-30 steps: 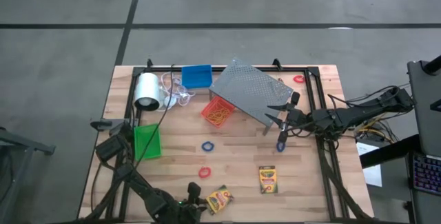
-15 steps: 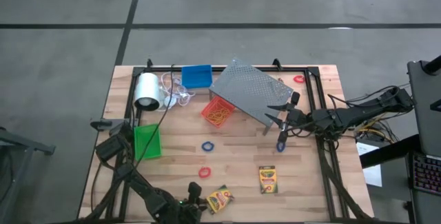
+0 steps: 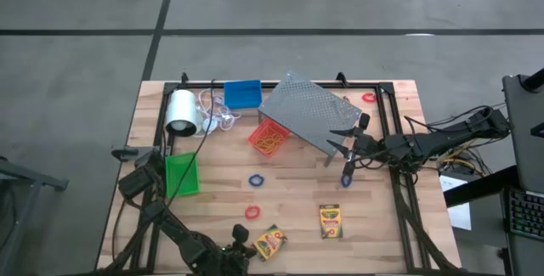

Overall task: Pick & Place Office Desk Supplies
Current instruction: Put the crayon box into the green bin

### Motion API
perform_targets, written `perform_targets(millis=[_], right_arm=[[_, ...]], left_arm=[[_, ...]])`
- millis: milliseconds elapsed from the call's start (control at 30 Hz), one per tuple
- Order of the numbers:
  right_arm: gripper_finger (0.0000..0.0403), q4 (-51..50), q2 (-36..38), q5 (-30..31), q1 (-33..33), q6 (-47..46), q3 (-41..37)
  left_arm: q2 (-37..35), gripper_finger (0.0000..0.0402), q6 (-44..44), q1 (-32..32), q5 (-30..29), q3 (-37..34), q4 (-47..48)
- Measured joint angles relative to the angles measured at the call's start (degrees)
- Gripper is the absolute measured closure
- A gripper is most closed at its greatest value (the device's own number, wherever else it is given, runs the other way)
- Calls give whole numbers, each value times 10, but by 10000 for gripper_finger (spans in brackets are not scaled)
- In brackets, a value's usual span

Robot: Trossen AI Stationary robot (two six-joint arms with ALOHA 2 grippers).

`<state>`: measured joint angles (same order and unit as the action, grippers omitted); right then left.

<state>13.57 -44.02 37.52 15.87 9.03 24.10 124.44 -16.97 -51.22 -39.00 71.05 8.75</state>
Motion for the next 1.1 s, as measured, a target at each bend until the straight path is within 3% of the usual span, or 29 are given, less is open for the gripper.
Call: perform_targets(millis=[533, 1100], right_arm=[[266, 0, 0, 0, 0, 1, 0], [266, 0, 0, 0, 0, 0, 0]], left_arm=[[-47, 401, 5, -4, -12, -2, 13], [-119, 401, -81, -4, -17, -2, 67]])
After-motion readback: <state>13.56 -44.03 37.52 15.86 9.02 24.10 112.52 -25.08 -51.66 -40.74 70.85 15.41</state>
